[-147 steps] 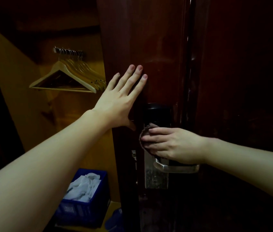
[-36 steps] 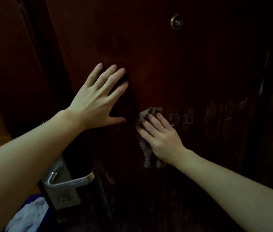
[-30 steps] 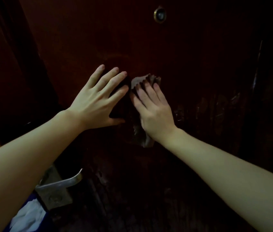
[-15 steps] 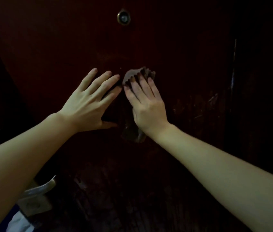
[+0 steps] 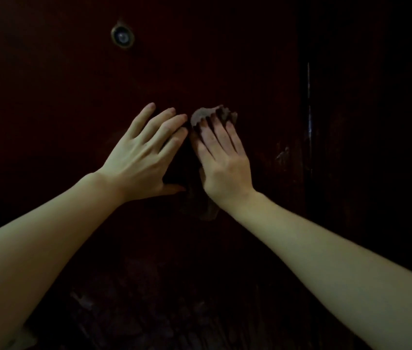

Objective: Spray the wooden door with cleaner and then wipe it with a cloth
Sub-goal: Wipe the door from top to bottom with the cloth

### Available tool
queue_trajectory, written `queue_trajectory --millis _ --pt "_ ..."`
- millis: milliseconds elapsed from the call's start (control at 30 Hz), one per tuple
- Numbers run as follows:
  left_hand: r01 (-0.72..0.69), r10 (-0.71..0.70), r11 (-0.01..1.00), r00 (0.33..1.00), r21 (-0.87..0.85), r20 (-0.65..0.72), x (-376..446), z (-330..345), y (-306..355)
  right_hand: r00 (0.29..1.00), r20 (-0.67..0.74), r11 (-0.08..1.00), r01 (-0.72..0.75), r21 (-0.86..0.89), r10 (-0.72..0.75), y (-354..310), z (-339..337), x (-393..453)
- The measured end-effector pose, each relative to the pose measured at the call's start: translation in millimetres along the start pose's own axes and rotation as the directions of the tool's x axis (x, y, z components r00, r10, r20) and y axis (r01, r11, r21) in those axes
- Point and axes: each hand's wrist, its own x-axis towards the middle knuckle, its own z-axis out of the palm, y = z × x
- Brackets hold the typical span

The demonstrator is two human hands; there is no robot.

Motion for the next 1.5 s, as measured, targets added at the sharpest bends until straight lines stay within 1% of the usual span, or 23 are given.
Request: queue_trajectory --millis 67,167,200,267,300,433,500,600,700,767,833,900,967,1033,1067,1133,1233,1300,1367,1500 --pt "-0.023 0.023 1.0 1.0 -0.012 0.006 11 1 6 0.999 0.028 1.0 -0.019 0.001 0.019 7 2 -30" --pt "-0.046 0.046 0.999 0.999 -0.007 0.028 21 0 13 0.99 0.139 0.998 0.04 -0.049 -0.032 30 -4 -90" --pt "-0.048 0.048 0.999 0.998 -0.004 0.037 24 0 15 0.984 0.173 0.996 0.06 -0.063 -0.049 38 -8 -102" --pt "-0.058 0.058 0.998 0.997 0.0 0.055 32 -2 18 0.979 0.193 0.993 0.084 -0.079 -0.068 49 -15 -102" --pt "-0.064 0.064 0.998 0.996 0.001 0.063 37 -3 19 0.982 0.18 0.995 0.067 -0.077 -0.052 52 -18 -92" --pt "-0.073 0.071 0.997 0.995 0.016 0.069 61 -5 25 0.993 0.061 0.994 -0.101 -0.042 0.103 65 -24 -22" --pt "-0.07 0.069 0.998 0.996 0.008 0.049 72 -5 31 0.991 0.043 0.992 -0.122 -0.03 0.123 76 -24 -9" --pt "-0.064 0.064 0.998 0.998 -0.003 0.029 83 -4 40 0.985 0.055 0.986 -0.163 -0.029 0.165 86 -23 -50" --pt "-0.046 0.046 0.999 0.999 -0.009 0.015 90 -2 47 0.968 0.13 0.977 -0.209 -0.048 0.214 93 -28 -115" --pt "-0.044 0.044 0.999 0.999 -0.005 0.011 94 0 48 0.964 0.154 0.976 -0.211 -0.055 0.218 99 -30 -126" --pt "-0.047 0.047 0.999 0.999 0.006 0.015 100 0 49 0.964 0.137 0.973 -0.224 -0.055 0.23 103 -31 -104" --pt "-0.043 0.043 0.999 0.999 0.015 0.011 109 1 49 0.971 0.086 0.974 -0.22 -0.049 0.223 108 -34 -61" --pt "-0.025 0.024 0.999 1.0 0.02 0.007 120 0 51 0.975 0.058 0.977 -0.211 -0.03 0.213 115 -39 -17" --pt "-0.004 0.004 1.0 1.0 0.021 0.0 130 0 54 0.979 0.037 0.98 -0.2 -0.022 0.2 121 -40 5" --pt "-0.001 0.001 1.0 1.0 0.02 -0.002 135 -1 55 0.978 0.034 0.979 -0.203 -0.029 0.204 122 -39 2" --pt "0.005 -0.005 1.0 1.0 0.024 -0.003 141 -1 55 0.976 0.044 0.976 -0.21 -0.05 0.212 122 -38 -30" --pt "0.014 -0.014 1.0 1.0 0.028 -0.009 145 -3 53 0.972 0.108 0.972 -0.196 -0.125 0.21 128 -43 -99" --pt "0.005 -0.005 0.999 1.0 0.036 -0.003 147 -5 52 0.968 0.139 0.968 -0.186 -0.166 0.209 133 -47 -112" --pt "-0.008 0.008 0.999 1.0 0.04 0.002 151 -6 51 0.97 0.118 0.966 -0.188 -0.18 0.211 136 -47 -87" --pt "-0.025 0.026 0.999 0.999 0.042 -0.018 160 -10 45 0.987 -0.003 0.977 -0.159 -0.139 0.16 143 -54 23"
